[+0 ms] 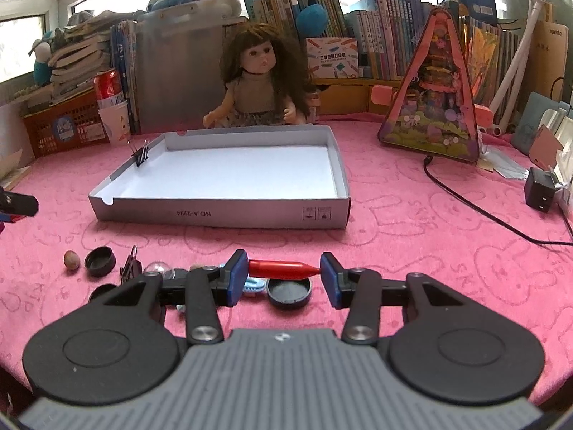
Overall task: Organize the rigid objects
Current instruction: 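Carry both red items into the white tray and open both tools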
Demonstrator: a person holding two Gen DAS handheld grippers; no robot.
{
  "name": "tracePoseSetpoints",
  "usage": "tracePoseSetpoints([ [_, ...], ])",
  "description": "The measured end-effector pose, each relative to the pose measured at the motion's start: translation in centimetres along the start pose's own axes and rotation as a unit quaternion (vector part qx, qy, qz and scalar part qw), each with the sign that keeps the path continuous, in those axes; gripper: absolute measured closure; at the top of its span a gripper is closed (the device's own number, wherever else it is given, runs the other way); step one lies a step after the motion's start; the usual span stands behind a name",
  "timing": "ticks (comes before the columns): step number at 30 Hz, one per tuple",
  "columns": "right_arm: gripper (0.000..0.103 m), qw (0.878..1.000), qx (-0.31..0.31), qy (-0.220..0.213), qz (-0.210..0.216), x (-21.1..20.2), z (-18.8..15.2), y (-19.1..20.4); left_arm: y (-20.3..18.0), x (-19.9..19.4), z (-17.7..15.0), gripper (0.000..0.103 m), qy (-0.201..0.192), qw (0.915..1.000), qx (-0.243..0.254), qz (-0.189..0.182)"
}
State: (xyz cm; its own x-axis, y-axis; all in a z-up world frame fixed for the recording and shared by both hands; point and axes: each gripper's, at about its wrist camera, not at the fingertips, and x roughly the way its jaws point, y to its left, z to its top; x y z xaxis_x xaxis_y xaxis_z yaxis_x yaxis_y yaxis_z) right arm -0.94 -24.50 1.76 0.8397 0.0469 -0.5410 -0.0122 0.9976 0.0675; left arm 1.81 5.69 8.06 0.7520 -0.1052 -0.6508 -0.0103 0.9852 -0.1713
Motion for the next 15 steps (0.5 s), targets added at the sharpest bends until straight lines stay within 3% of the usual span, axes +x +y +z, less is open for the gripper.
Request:
tracePoseSetpoints([
  [15,0.054,0.999,0.017,-0.002,0.028,0.1,1.9,-1.1,-1.3,-1.0,4.7,0.062,-0.001,0.9999,0.011,-0.006],
])
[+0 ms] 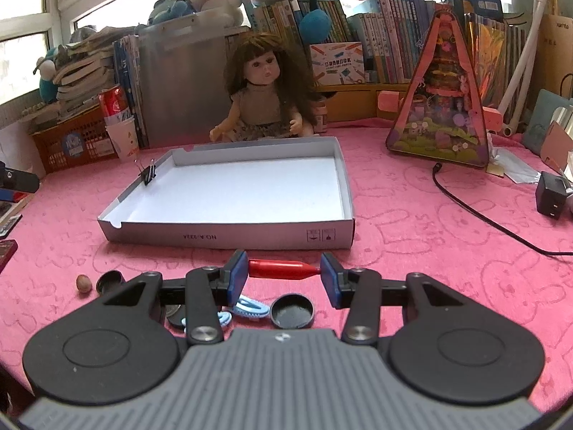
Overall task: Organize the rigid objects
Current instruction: 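Carry both red items into the white tray and open both tools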
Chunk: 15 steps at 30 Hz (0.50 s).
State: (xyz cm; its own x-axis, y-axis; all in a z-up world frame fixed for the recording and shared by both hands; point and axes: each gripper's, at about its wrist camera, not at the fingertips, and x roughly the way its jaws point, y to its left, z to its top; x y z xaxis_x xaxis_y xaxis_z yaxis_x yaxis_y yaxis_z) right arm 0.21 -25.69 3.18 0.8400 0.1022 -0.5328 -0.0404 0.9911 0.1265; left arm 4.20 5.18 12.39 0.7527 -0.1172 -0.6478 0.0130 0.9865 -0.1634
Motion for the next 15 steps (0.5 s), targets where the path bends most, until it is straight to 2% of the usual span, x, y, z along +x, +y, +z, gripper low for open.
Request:
tracePoseSetpoints([
  [10,0.054,1.0,0.006,0.015,0.006,1.5,1.5,-0.2,-1.7,2.4,0.7,0.062,0.006,0.9999,0.01,-0.005],
  [15,0.054,0.999,0.023,0.037,0.021,2.9,2.2,-0.7,-3.4,4.6,0.4,0.061,0.007,0.9997,0.025,-0.001],
])
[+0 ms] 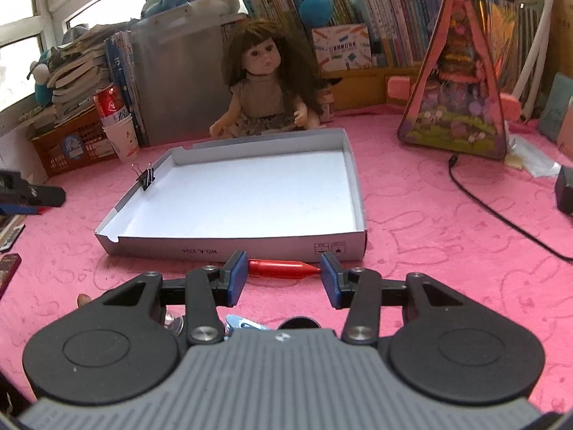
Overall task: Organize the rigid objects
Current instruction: 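Carry both red items into the white tray and open both tools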
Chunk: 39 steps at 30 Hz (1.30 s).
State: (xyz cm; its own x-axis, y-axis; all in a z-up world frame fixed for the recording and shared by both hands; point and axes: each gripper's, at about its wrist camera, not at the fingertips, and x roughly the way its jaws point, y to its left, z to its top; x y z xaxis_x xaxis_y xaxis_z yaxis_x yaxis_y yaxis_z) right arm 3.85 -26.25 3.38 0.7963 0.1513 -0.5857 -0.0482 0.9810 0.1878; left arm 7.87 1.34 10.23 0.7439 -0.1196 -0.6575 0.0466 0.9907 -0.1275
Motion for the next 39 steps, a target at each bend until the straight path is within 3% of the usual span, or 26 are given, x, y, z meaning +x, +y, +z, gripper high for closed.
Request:
tracePoseSetpoints([
  [8,0.054,0.999,0.012,0.036,0.009,2.6,1.3,-0.7,-2.9,4.3,-1.2,0.061,0.014,0.9997,0.017,-0.009],
  [15,0.053,0.998,0.017,0.056,0.024,4.6,3.4,-1.1,-3.3,7.7,-1.6,0.061,0.038,0.9992,0.012,-0.003],
  [25,0.054,0.997,0.017,0.07,0.021,6.4,6.9,-1.5,-2.4,8.5,0.9,0.061,0.042,0.9988,-0.014,-0.02],
  [32,0.054,0.993,0.024,0.116,0.022,9.4,8.5,-1.8,-2.7,10.7,2.5,0.061,0.07,0.9969,-0.023,-0.028],
  [39,0.053,0.99,-0.009,0.141,0.001,11.4,8.7,-0.9,-3.2,12.7,2.4,0.061,0.092,0.9955,-0.017,-0.012],
])
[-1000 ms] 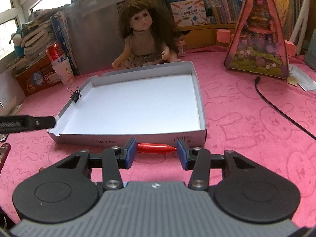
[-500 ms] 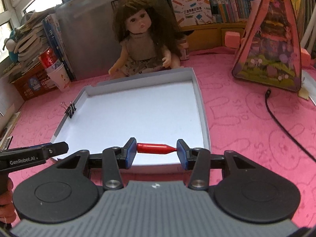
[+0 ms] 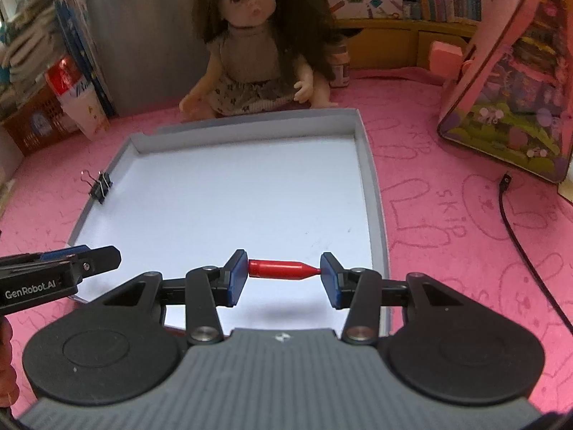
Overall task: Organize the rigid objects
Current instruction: 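Carry both red items into the white tray and open both tools, then withdraw both tools from the tray back toward the scattered objects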
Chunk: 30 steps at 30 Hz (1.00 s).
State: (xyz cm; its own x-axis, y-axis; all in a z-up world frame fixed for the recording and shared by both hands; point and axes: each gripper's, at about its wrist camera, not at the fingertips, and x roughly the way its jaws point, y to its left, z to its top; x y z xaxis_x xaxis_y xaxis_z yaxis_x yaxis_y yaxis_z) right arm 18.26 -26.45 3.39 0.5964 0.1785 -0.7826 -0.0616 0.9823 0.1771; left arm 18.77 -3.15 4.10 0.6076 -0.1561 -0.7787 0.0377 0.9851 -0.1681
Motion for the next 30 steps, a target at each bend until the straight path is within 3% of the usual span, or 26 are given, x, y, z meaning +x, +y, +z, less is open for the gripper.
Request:
tracePoseSetpoints([
  [12,0.05,0.999,-0.018,0.031,-0.013,1.4,-0.9,0.2,-0.4,1.9,-0.5,0.061,0.022,0.9994,0.019,0.021],
  [15,0.041,0.999,-0.019,0.032,-0.014,1.6,-1.1,0.1,-0.4,2.2,-0.7,0.061,0.026,0.9992,0.02,0.022],
  [20,0.036,0.999,-0.019,0.025,-0.01,1.5,-1.4,0.0,-0.6,2.0,-0.9,0.06,0.024,0.999,0.027,0.026],
  [30,0.021,1.0,-0.028,-0.008,-0.003,-1.1,-2.5,0.1,-0.6,-1.5,-1.8,0.032,-0.011,0.9988,0.039,0.029],
])
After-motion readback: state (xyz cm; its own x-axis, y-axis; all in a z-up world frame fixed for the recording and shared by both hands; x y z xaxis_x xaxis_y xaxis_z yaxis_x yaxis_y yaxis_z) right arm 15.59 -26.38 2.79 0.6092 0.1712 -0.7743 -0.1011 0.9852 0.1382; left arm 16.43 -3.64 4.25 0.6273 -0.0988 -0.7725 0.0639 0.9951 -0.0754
